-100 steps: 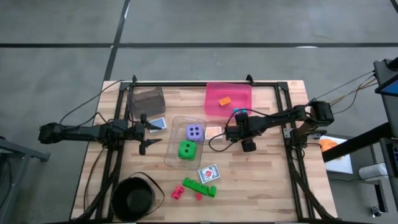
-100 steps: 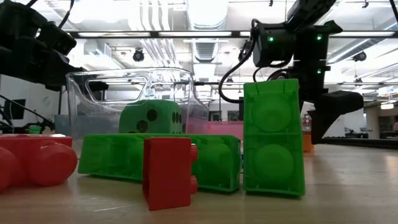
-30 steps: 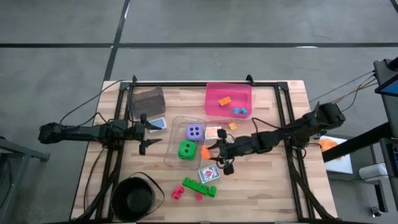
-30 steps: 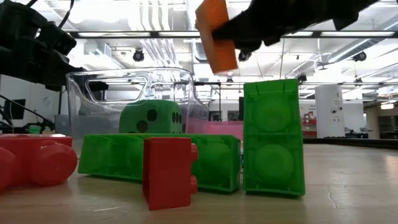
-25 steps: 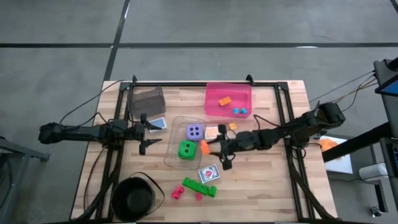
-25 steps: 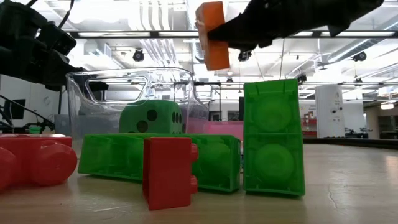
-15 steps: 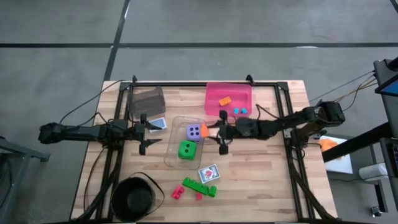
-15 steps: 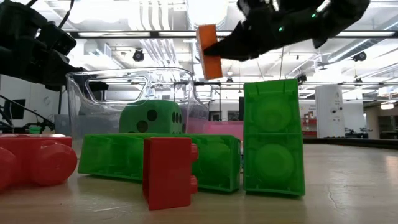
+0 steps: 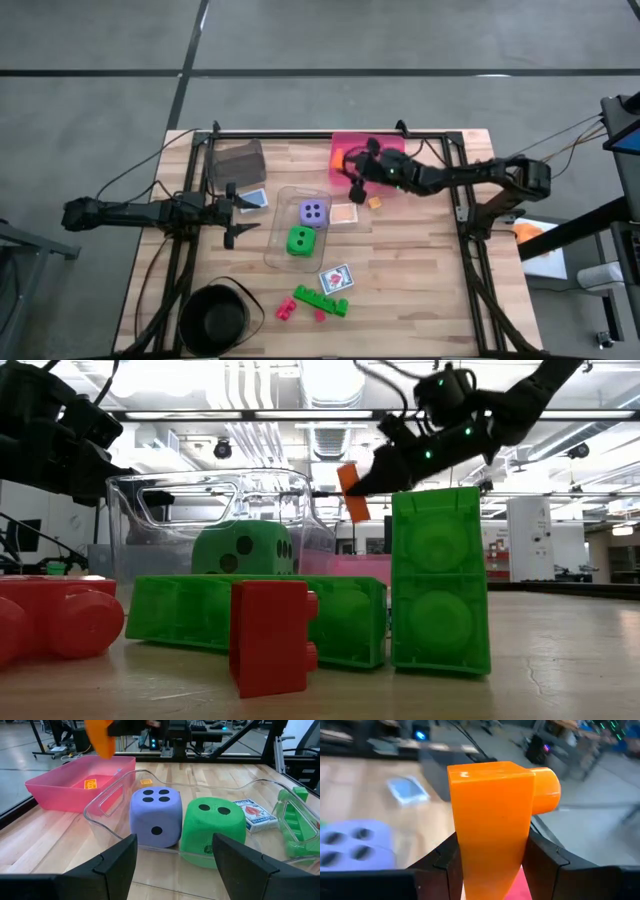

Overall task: Pick & Place Toys
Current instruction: Put the orange game piece into the pink bin

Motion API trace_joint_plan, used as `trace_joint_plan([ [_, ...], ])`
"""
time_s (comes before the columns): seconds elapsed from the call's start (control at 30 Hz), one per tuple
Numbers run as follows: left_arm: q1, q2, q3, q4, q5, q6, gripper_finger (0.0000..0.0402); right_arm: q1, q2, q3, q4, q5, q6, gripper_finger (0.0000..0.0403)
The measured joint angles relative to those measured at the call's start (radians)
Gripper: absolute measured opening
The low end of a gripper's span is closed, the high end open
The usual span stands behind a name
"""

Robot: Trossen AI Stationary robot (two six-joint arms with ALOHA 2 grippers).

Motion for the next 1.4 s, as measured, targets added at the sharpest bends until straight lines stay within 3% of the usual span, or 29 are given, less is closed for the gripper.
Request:
trace_joint_plan([
  [0.2, 0.000, 0.000, 0.000, 0.000, 0.000, 0.000, 0.0258, -0.087, 0.000, 0.000, -0.136, 0.015, 0.042, 0.0152],
  [0.5, 0.000, 0.000, 0.000, 0.000, 0.000, 0.000, 0.0258, -0.110, 0.000, 0.000, -0.297, 0.228, 0.049, 0.0152],
  [1.4, 0.000, 0.000, 0.000, 0.000, 0.000, 0.000, 0.0258, -0.134, 0.000, 0.000, -0.464, 0.244, 0.086, 0.0151],
])
